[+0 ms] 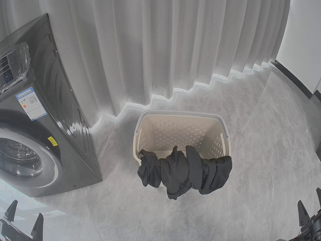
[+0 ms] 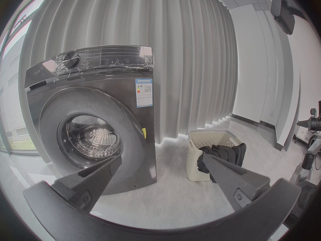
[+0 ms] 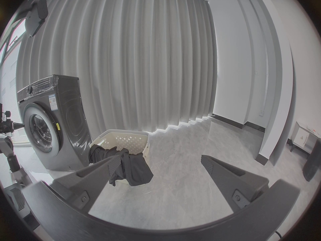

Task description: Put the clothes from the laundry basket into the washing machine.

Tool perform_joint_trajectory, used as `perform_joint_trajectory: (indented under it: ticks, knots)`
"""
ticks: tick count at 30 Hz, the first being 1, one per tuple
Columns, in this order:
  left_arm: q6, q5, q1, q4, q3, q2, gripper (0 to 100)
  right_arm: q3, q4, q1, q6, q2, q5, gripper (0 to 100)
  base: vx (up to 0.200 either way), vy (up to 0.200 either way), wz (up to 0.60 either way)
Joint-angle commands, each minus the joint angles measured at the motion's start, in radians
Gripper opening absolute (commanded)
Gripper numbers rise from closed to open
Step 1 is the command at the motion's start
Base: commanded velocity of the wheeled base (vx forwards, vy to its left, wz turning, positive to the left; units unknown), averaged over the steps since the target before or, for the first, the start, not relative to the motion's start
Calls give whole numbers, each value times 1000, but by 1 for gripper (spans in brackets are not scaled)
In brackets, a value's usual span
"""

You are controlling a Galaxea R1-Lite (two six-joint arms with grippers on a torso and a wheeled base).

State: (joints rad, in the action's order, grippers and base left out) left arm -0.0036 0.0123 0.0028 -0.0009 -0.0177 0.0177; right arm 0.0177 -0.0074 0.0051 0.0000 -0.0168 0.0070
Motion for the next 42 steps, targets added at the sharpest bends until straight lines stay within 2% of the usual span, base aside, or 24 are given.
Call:
perform_joint_trajectory:
  ticks: [1,15,21,39,42]
  knots:
    - [-1,0,0,-1,18,-15,100,-18,0,1,0,8,1,100,0,0,0]
    - [-1,0,0,-1,18,-15,100,-18,0,1,-2,6,1,100,0,0,0]
    - [-3,0,0,-1,18,-15,100,-18,0,1,0,8,1,100,0,0,600]
    - [-1,0,0,-1,18,-15,100,-18,0,1,-2,8,1,100,0,0,0]
    - [-1,0,0,-1,18,-15,100,-18,0,1,-2,6,1,100,0,0,600]
